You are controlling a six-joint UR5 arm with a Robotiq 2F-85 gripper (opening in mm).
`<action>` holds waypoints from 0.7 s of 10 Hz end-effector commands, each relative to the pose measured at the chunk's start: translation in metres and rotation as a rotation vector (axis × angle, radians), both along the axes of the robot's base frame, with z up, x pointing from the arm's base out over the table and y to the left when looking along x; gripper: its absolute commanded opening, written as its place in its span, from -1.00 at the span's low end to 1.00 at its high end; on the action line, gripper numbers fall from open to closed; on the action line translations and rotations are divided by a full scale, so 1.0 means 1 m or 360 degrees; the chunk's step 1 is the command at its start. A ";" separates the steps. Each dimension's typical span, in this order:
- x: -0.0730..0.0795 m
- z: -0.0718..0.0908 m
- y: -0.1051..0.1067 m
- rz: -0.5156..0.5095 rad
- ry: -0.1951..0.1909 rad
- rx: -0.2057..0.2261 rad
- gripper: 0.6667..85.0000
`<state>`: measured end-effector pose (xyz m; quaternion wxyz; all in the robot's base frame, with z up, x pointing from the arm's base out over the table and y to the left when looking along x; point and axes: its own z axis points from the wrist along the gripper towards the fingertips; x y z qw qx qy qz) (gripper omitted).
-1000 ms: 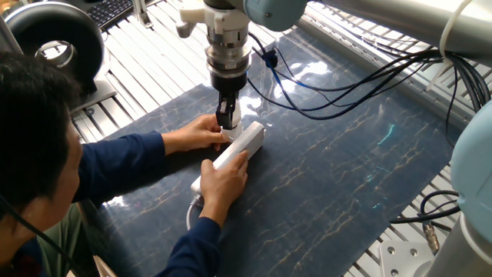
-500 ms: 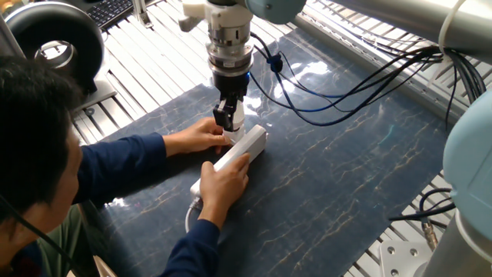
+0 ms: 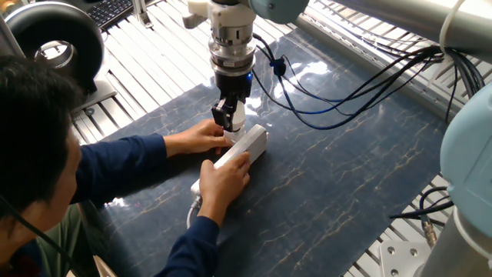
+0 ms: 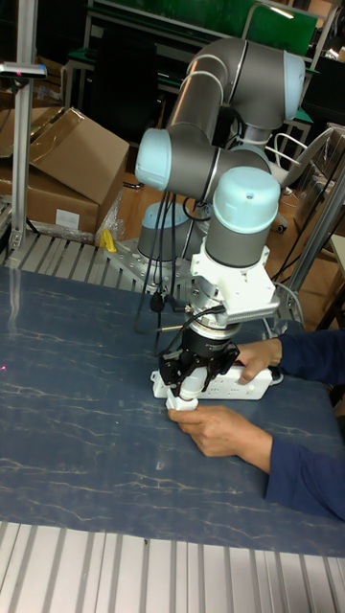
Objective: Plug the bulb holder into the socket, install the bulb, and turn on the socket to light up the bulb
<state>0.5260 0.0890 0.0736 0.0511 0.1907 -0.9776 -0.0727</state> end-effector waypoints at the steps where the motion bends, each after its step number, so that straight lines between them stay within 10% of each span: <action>1: 0.005 0.005 0.002 0.0042 -0.0010 0.0041 0.30; 7: 0.019 0.001 -0.008 0.0259 -0.0116 -0.0002 0.76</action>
